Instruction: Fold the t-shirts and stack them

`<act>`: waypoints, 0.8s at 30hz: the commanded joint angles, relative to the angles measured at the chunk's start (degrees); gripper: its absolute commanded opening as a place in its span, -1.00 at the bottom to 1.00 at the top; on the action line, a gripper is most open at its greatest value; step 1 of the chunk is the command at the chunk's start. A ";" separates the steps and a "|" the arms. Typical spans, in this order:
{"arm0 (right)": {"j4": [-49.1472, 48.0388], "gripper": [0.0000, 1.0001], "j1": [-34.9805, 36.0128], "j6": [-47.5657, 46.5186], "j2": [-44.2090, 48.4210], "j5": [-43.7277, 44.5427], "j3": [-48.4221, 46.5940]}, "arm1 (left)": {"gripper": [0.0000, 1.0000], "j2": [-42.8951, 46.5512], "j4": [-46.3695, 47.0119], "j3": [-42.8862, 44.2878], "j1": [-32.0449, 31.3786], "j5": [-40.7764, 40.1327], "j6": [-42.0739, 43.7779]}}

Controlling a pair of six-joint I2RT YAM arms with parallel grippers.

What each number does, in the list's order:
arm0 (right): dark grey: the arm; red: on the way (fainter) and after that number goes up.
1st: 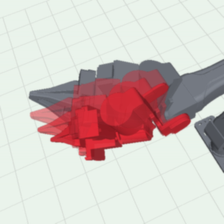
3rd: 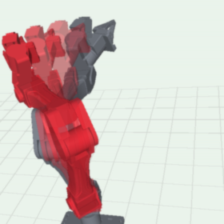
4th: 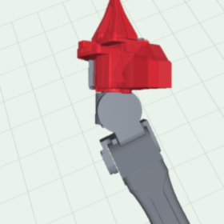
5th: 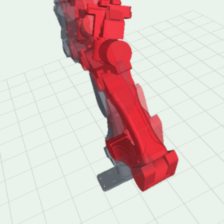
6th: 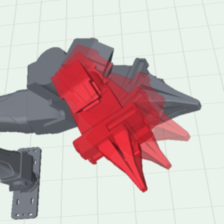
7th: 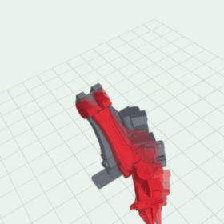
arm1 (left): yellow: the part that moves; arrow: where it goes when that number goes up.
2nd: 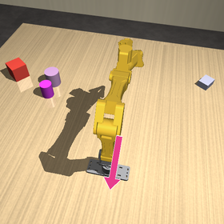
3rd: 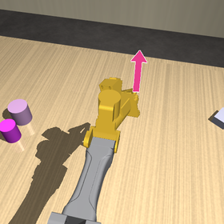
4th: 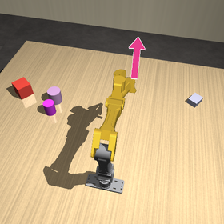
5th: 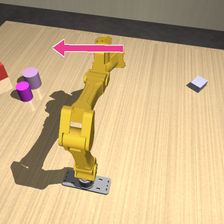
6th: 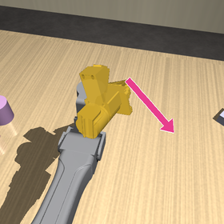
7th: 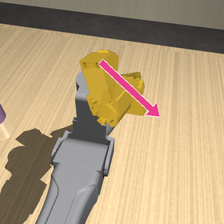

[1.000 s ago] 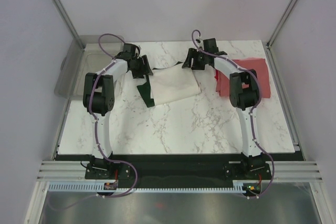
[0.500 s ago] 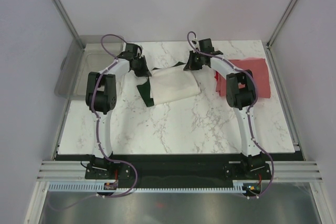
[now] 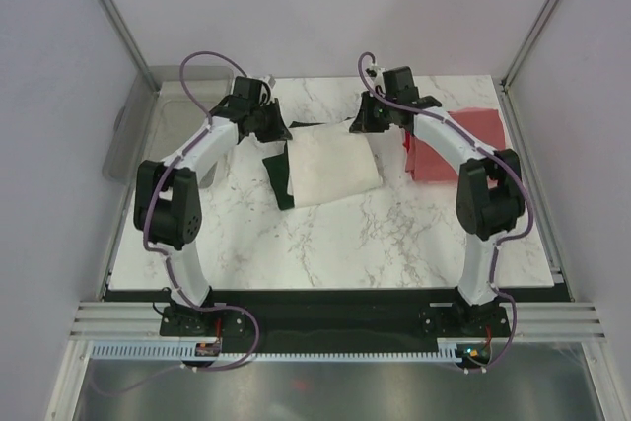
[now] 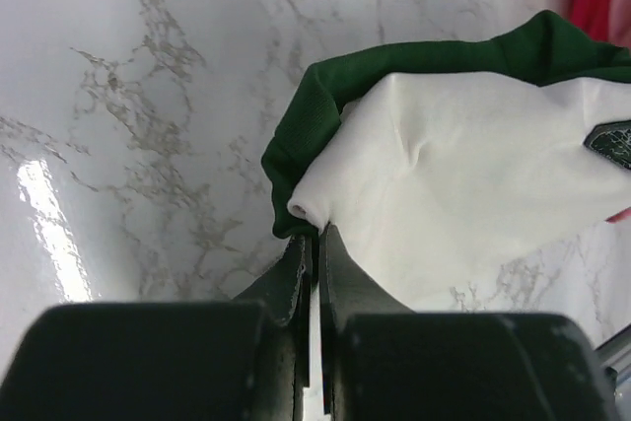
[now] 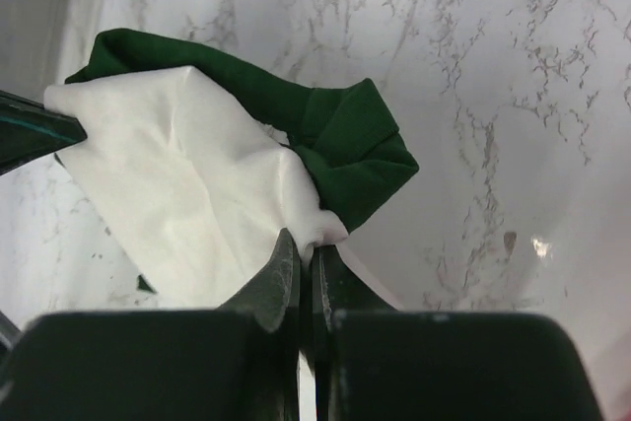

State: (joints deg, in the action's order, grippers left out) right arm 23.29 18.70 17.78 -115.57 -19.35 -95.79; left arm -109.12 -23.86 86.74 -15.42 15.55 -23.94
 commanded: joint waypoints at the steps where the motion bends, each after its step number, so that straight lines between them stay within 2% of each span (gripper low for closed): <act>1: -4.04 -1.00 -0.33 -0.29 9.98 0.19 6.30 | -0.96 8.11 1.18 -2.71 -1.71 -1.31 0.48; 8: -5.10 -1.00 -0.24 0.41 22.39 1.68 15.89 | -0.96 18.57 0.75 -7.55 -5.32 -4.90 -0.49; 15: -4.49 -1.00 -0.33 3.05 35.92 9.14 22.83 | -0.96 26.06 -1.81 -7.55 -11.99 -7.99 -2.24; 21: -0.97 -1.00 -0.59 3.14 48.40 26.45 24.51 | -0.96 29.67 -0.06 -7.20 -18.05 -9.57 -5.40; 24: 2.71 -1.00 -1.82 3.40 49.56 35.16 22.59 | -0.96 29.58 4.50 -7.29 -21.48 -8.61 -7.25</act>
State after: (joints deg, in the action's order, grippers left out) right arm 23.31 18.35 20.38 -67.35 2.39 -71.20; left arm -80.58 -24.53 78.65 -34.24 7.70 -27.64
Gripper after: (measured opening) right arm 0.031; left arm 0.037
